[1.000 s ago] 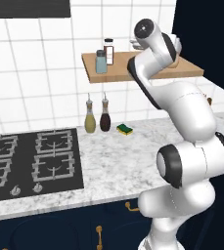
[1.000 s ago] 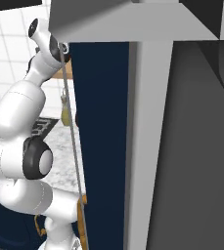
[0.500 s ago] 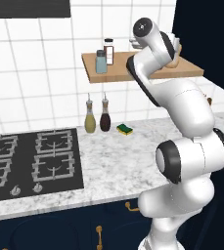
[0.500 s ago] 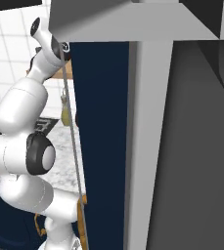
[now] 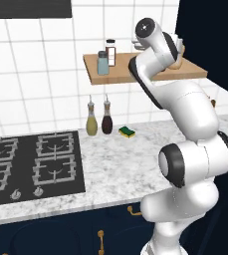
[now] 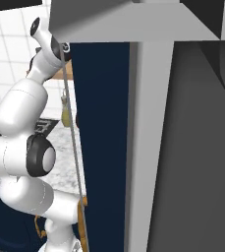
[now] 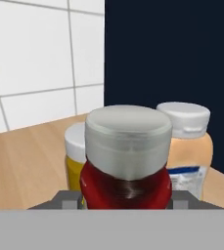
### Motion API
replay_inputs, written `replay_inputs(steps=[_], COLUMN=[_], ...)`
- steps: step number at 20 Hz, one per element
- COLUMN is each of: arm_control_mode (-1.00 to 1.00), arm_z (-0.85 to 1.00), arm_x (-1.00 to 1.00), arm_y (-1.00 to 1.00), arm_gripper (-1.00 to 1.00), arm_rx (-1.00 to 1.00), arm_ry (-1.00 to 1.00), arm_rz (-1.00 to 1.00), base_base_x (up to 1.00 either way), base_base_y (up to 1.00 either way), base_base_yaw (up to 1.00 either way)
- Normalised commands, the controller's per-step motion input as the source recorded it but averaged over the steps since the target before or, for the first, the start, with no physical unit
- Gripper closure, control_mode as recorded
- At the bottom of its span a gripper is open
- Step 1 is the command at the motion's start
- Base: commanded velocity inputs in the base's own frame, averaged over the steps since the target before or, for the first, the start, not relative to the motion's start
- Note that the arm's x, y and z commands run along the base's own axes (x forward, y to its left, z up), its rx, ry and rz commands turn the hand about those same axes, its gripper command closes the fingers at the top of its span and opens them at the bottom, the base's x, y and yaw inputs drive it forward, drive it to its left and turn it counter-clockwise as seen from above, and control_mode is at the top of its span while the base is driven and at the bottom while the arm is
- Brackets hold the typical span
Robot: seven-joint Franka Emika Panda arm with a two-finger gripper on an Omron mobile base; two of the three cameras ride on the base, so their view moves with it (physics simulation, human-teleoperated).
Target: Put the shaker and condiment bottle from the counter next to their counterparts in the cabinet.
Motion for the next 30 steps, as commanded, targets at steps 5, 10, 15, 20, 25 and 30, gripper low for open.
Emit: replay_inputs(steps=[5,10,15,20,25,30], arm_control_mode=[-1.0,-1.0,-1.0,-1.0,-1.0,-1.0], arm_z=[-0.11,-0.09,-0.04,0.0,-0.02,-0.19], arm_x=[0.0,0.0,-0.01,-0.2,-0.54,-0.92], arm_y=[0.0,0.0,0.0,0.2,0.37,0.32], arm_gripper=[-1.0,-1.0,-1.0,-1.0,-1.0,-1.0], arm_rx=[0.0,0.0,0.0,0.0,0.0,0.0], arm_ry=[0.0,0.0,0.0,0.0,-0.06,-0.07], arm_rz=[0.0,0.0,0.0,0.0,0.0,0.0], base_base_x=[0.0,0.0,0.0,0.0,0.0,0.0], base_base_y=[0.0,0.0,0.0,0.0,0.0,0.0], base_base_yaw=[0.0,0.0,0.0,0.0,0.0,0.0])
